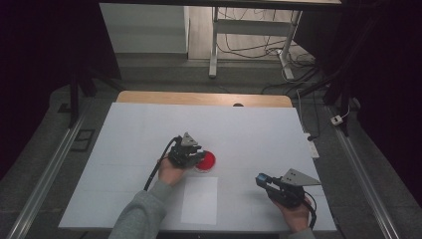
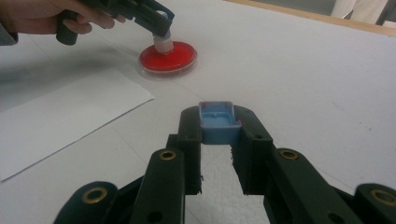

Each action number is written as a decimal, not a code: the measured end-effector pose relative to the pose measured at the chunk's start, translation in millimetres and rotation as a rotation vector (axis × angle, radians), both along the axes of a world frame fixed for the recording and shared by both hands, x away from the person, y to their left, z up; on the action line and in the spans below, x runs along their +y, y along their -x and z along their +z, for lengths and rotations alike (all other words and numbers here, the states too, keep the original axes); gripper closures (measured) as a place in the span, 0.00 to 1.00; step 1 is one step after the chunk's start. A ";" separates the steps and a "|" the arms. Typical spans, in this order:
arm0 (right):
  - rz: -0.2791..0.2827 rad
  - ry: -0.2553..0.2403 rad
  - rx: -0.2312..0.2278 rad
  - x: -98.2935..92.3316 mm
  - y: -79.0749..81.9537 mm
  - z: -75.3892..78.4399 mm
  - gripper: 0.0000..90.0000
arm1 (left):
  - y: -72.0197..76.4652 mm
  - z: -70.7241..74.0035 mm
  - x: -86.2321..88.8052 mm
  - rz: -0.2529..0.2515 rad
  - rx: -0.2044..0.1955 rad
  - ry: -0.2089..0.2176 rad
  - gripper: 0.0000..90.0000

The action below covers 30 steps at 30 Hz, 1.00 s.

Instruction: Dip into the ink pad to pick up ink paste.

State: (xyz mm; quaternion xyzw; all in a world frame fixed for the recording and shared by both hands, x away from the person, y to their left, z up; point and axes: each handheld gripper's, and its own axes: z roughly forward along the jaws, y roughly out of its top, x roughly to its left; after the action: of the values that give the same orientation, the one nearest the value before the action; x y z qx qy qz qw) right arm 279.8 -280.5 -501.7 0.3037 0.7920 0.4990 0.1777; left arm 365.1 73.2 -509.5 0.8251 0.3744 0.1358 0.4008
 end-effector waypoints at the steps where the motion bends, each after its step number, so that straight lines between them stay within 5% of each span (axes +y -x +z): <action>1: 0.000 -0.001 -0.001 -0.1 0.0 0.2 0.82 | 0.1 -0.4 0.0 0.003 0.002 0.005 0.74; 14: 0.001 0.002 -0.001 -0.4 -0.7 -0.2 0.82 | 2.8 -1.8 0.0 0.000 -0.019 -0.003 0.74; 25: 0.002 -0.001 -0.005 0.5 0.1 0.5 0.82 | 6.9 13.3 11.7 0.015 -0.066 0.093 0.74; 30: 0.002 0.000 -0.005 1.0 0.6 0.8 0.82 | 8.9 17.9 16.7 0.015 -0.067 0.104 0.74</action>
State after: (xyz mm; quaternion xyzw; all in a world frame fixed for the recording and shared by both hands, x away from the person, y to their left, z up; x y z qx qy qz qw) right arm 279.2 -279.5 -500.9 0.3016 0.7917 0.5000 0.1792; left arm 356.2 90.0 -491.7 0.7953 0.3736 0.1465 0.4544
